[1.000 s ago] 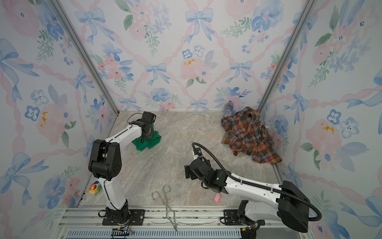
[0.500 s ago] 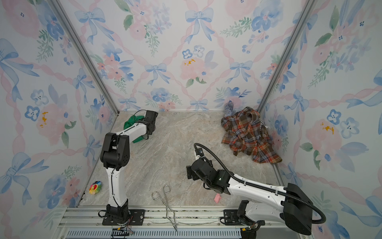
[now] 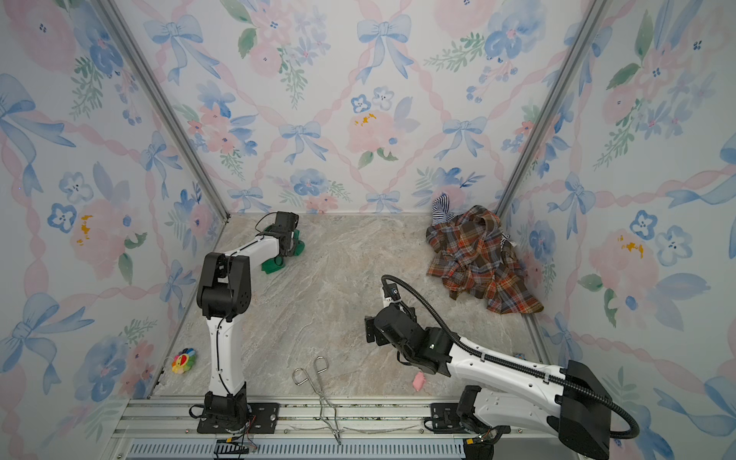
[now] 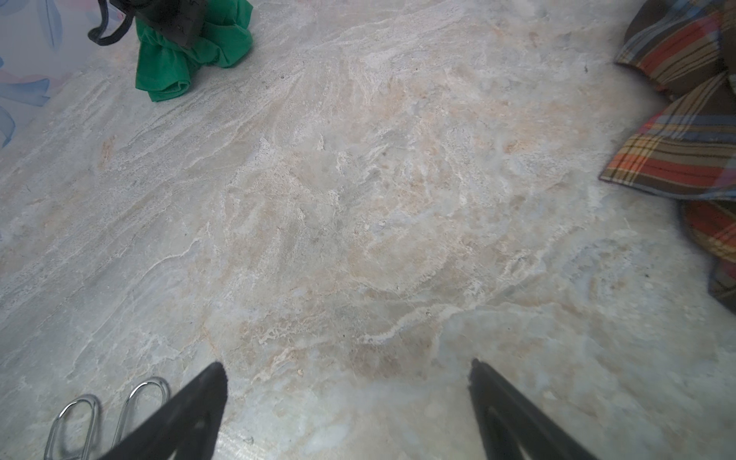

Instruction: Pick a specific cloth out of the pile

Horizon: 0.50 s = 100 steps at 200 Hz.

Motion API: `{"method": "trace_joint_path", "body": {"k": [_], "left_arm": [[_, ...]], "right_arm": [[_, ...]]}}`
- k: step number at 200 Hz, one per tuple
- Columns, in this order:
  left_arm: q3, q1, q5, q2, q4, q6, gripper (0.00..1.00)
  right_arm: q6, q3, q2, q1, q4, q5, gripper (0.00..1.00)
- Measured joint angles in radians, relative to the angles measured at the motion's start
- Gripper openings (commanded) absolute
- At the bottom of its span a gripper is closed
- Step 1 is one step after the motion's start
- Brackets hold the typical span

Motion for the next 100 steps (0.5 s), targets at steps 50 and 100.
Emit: {"method": "trace_joint_path", "body": {"k": [50, 100], "left_arm": [[0.019, 0.072, 0.22, 0.0, -0.017, -0.045, 0.13], [0.021, 0.074, 0.259, -0.005, -0.022, -0.081, 0.63]], "right_arm": [[0.008, -0.01, -0.001, 0.0, -0.008, 0.004, 0.97], [0.015, -0.01, -0.001, 0.0, -0.008, 0.007, 0.97]]}}
